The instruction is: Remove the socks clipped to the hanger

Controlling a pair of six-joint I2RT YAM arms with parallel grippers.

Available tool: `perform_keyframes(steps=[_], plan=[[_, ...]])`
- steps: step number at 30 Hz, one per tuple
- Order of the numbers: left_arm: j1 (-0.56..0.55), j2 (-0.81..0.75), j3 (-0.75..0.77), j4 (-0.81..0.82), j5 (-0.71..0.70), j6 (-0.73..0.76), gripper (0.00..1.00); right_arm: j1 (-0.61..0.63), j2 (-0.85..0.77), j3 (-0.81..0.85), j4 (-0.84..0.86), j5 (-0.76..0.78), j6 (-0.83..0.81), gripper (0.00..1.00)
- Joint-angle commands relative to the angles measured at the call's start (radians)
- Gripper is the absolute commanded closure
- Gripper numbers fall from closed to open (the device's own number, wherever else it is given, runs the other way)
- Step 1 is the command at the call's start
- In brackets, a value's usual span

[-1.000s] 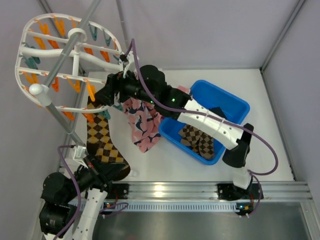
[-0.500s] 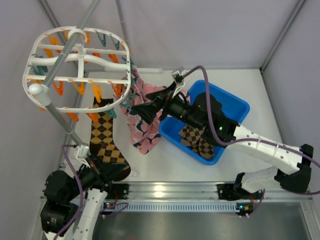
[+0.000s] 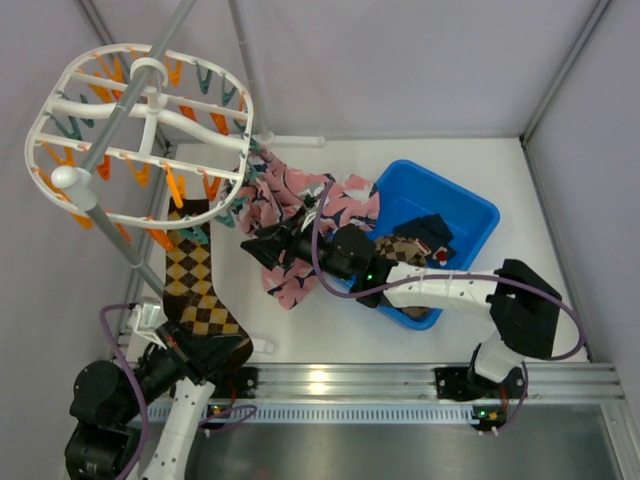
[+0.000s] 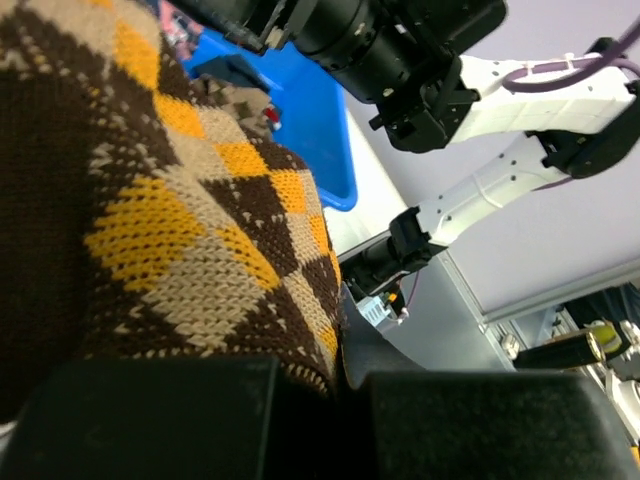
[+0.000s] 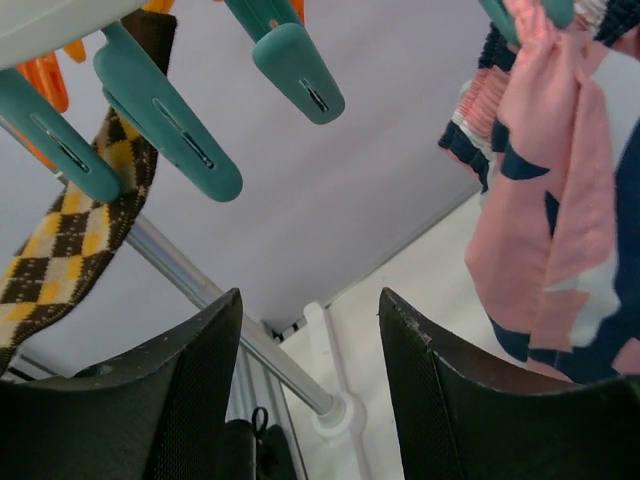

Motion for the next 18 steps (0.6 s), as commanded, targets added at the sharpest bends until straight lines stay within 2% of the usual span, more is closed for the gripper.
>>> perform_keyframes(steps=[1, 5, 12, 18], plan=[[0.006, -0.006, 0.004, -0.094, -0.076, 0.011, 1.0, 0.019, 0.061, 0.032, 0.347, -0.06, 0.037, 0.46], [0.006, -0.006, -0.008, -0.132, -0.148, -0.004, 1.0, 0.027, 0.188, 0.098, 0.446, -0.086, 0.049, 0.46], [0.006, -0.003, 0.003, -0.129, -0.114, -0.006, 1.0, 0.028, 0.357, 0.315, 0.518, -0.163, 0.059, 0.45], [0.006, -0.005, -0.002, -0.141, -0.102, 0.016, 1.0, 0.025, 0.39, 0.322, 0.644, -0.157, 0.043, 0.46]])
